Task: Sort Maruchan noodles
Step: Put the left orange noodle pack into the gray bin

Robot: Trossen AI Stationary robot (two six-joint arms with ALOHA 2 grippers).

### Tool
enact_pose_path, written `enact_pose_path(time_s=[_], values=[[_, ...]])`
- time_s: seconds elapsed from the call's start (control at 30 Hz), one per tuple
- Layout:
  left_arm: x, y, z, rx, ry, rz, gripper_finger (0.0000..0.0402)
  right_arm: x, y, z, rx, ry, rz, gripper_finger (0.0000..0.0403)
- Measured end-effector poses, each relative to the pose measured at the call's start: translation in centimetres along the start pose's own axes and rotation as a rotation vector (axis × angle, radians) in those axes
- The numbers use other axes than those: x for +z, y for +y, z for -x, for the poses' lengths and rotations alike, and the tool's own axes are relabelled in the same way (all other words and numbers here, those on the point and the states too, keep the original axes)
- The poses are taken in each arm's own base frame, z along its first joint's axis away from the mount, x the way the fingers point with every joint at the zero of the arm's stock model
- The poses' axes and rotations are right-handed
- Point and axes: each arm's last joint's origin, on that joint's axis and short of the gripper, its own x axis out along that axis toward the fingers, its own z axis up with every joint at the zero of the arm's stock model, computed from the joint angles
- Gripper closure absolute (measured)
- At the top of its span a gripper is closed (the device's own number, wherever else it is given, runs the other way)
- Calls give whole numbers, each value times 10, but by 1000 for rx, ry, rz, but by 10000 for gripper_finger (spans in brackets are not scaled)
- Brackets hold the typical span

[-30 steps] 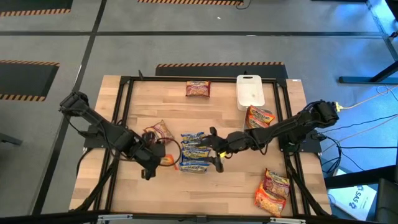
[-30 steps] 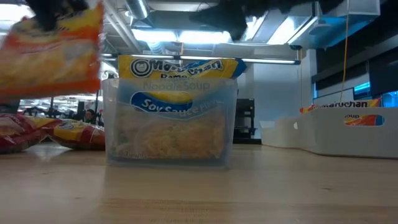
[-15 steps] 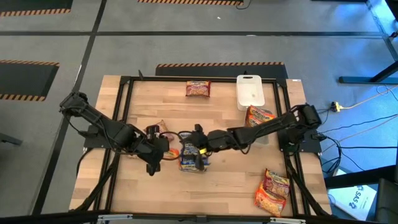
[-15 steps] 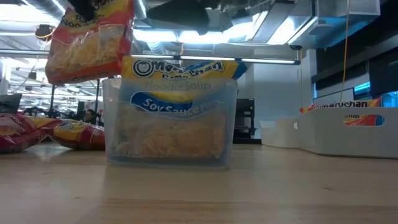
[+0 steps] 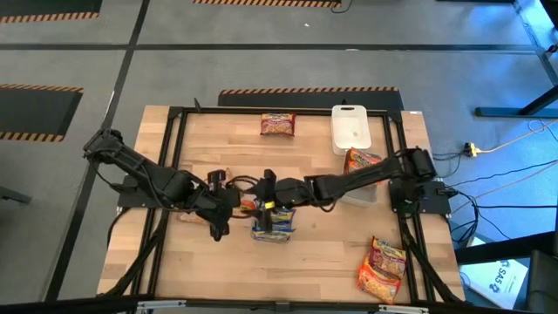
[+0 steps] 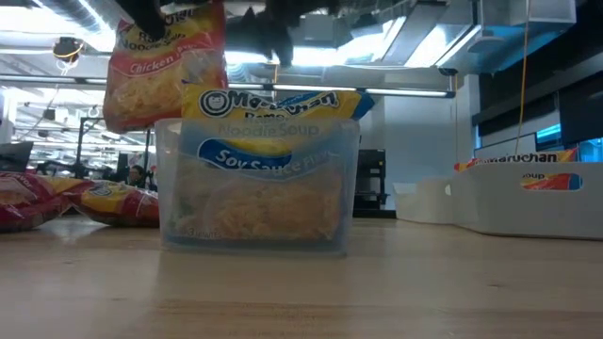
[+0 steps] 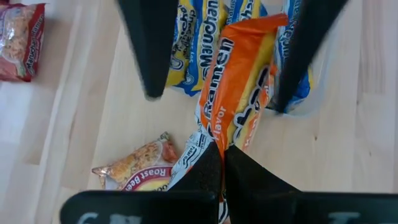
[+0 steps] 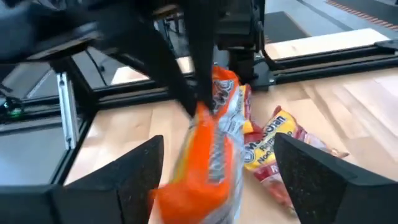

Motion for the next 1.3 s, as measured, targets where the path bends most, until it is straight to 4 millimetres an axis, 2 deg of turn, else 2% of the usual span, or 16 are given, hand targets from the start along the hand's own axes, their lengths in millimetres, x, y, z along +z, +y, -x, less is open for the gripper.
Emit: enact_pose_path(time_s=[0.13, 0.3, 0.4, 0.6, 0.87, 0.97, 1.1, 1.3], values=[[1, 0, 0, -2, -6, 1, 402, -12, -6, -10, 15, 39, -9, 126], [1, -1, 0, -3, -10, -3, 402, -11, -6, -12, 16, 16, 8, 152], [1, -1, 0, -3, -10, -4, 402, -10, -6, -12, 26, 7, 26, 197], [2, -1, 0, -9, -19, -18, 384, -10, -6, -12, 30, 7, 60, 316], [3, -2, 0, -25, -33, 8, 340, -10, -5, -11, 30, 12, 105, 316], [8, -1, 8, -31, -39, 11, 309, -6, -5, -7, 30, 12, 109, 305], [20, 1, 30, -2, -111, -6, 275, 12, 2, 12, 41, -8, 135, 315], [34, 2, 60, 53, -241, -128, 265, 31, 12, 52, -51, 59, 193, 316]])
